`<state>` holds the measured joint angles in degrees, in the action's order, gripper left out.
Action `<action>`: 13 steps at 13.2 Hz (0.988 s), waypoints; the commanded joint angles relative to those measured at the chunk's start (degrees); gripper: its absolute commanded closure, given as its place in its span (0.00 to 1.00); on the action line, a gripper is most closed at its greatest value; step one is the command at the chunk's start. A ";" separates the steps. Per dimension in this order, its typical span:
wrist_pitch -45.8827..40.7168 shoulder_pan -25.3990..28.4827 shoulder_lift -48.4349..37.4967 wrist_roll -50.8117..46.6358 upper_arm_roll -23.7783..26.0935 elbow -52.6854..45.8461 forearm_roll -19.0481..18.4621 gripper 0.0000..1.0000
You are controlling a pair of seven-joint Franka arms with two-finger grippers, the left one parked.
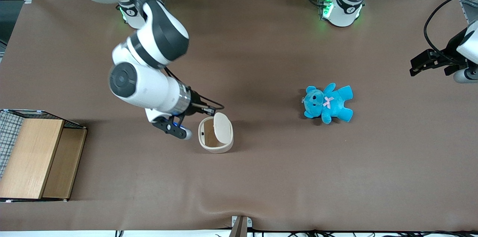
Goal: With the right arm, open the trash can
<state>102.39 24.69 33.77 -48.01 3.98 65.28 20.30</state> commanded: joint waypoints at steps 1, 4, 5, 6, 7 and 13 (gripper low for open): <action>-2.63 -0.43 -3.61 -0.34 -0.46 0.90 1.06 0.80; -5.35 -3.50 -5.12 2.46 -0.46 1.17 1.05 0.58; -6.32 -4.55 -5.38 5.35 -0.46 1.17 1.05 0.44; -7.72 -6.04 -5.82 7.29 -0.46 1.17 1.05 0.42; -9.56 -7.10 -6.08 8.88 -0.46 1.17 0.97 0.35; -17.91 -14.48 -8.72 15.47 -0.46 1.43 -4.02 0.00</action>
<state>87.21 12.47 27.32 -34.67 2.83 65.24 18.99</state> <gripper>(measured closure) 0.000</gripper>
